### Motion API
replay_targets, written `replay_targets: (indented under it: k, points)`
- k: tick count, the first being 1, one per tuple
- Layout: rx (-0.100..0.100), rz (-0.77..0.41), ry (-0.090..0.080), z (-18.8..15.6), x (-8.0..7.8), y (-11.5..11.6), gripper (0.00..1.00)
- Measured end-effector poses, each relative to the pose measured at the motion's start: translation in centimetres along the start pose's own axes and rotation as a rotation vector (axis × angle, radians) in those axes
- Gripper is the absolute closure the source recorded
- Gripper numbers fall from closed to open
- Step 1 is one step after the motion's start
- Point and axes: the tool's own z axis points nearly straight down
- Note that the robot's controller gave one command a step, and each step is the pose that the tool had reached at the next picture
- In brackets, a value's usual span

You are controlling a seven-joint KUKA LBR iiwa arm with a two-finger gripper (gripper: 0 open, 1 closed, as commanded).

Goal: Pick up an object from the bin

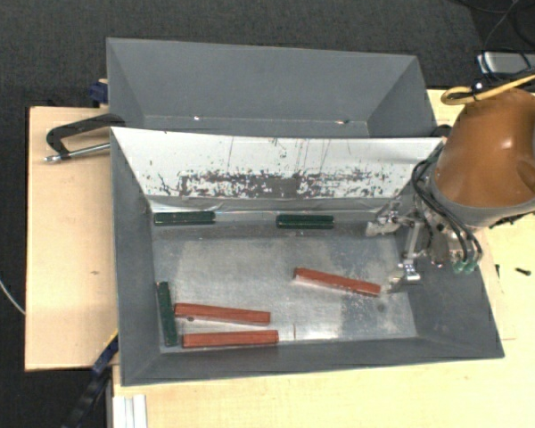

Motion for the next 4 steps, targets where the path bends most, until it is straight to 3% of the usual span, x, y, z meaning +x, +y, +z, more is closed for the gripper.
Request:
replay_targets:
  k: [1, 3, 4]
  points:
    - [0.000, -0.181, 0.004, 10.2, -0.1, 1.4, 1.00]
    - [-0.001, -0.182, 0.005, 10.1, 0.0, 1.4, 1.00]
    - [0.000, -0.160, -0.003, 5.9, 0.0, 1.8, 1.00]
